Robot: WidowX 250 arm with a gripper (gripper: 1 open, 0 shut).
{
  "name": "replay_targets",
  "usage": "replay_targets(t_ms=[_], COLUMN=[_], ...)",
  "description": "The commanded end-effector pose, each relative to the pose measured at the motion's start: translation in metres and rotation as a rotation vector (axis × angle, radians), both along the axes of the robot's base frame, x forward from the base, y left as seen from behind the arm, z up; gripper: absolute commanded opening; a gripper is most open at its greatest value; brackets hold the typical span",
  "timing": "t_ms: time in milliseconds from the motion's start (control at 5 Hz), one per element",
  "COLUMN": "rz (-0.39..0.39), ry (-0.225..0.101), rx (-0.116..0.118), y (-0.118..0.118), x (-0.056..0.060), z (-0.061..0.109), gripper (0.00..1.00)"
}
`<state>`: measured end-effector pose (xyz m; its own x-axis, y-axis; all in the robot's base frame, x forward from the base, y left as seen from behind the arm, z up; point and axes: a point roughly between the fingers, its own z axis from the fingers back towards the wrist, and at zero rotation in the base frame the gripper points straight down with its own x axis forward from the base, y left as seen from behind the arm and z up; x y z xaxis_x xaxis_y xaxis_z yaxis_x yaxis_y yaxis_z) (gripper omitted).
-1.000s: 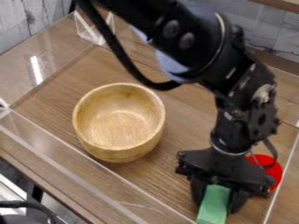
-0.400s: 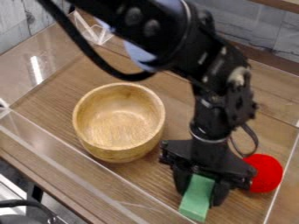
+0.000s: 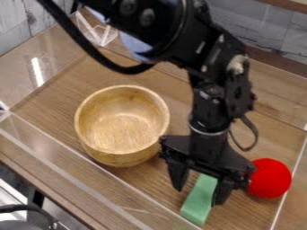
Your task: Remove the green object from the brown bowl and put it on the table
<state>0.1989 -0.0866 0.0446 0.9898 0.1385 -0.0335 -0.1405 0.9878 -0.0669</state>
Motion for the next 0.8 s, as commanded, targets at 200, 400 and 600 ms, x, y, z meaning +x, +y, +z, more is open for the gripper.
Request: replay_targets(t_ms=[200, 400, 600], rz=[-0.047, -0.099, -0.084], ry=[-0.069, -0.072, -0.094], rx=[-0.025, -0.026, -0.036], y=[0.009, 0.011, 0.010], x=[0.012, 0.011, 0.022], z=[0.022, 0.033, 0.049], gripper=[0.00, 0.00, 0.00])
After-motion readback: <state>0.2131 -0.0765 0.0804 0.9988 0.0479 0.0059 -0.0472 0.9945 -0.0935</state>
